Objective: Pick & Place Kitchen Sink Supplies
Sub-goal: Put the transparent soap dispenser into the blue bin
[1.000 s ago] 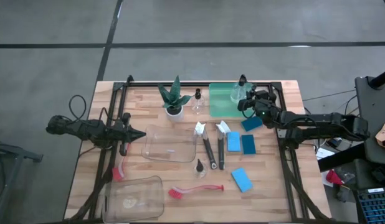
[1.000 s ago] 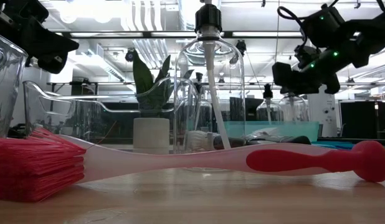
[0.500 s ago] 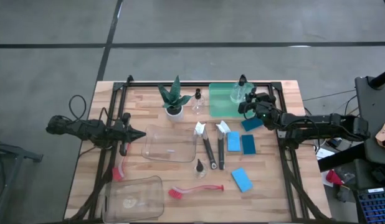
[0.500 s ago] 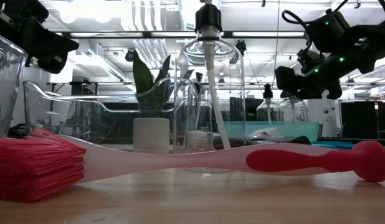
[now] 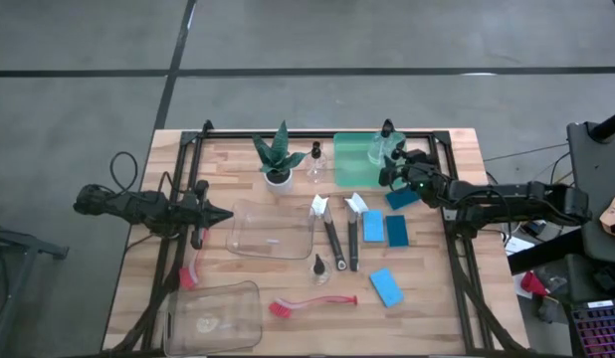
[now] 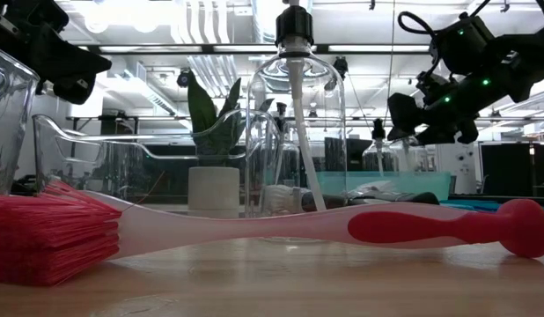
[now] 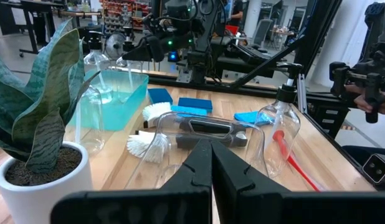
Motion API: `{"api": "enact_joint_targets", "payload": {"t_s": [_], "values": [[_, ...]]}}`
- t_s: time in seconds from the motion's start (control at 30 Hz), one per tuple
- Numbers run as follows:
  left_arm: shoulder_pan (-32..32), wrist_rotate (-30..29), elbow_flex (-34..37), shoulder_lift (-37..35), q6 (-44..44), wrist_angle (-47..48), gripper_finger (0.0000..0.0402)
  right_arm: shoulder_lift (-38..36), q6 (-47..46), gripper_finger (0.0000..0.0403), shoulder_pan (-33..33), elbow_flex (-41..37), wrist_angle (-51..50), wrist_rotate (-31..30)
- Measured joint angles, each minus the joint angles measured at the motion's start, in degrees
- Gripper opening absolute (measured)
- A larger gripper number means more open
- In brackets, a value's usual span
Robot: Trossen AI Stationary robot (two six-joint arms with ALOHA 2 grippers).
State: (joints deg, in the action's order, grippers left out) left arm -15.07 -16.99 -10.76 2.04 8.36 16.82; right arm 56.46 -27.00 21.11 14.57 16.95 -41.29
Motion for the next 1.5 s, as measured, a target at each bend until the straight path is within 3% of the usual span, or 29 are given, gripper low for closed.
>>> {"api": "enact_joint_targets", "payload": {"t_s": [0.33,0.97,1.23,1.5], "values": [[0.0,0.0,0.0,0.0,0.0,0.0,0.0,-4.5,0.5,0.0326,-4.6,0.0,-3.9,0.0],[0.0,0.0,0.0,0.0,0.0,0.0,0.0,-15.9,0.6,0.0326,-17.8,0.0,-9.9,-2.0],[0.0,0.0,0.0,0.0,0.0,0.0,0.0,-17.3,2.6,0.0326,-24.4,0.0,-8.9,13.1],[0.0,0.0,0.0,0.0,0.0,0.0,0.0,-16.1,4.0,0.0324,-32.0,0.0,-2.4,16.3]]}}
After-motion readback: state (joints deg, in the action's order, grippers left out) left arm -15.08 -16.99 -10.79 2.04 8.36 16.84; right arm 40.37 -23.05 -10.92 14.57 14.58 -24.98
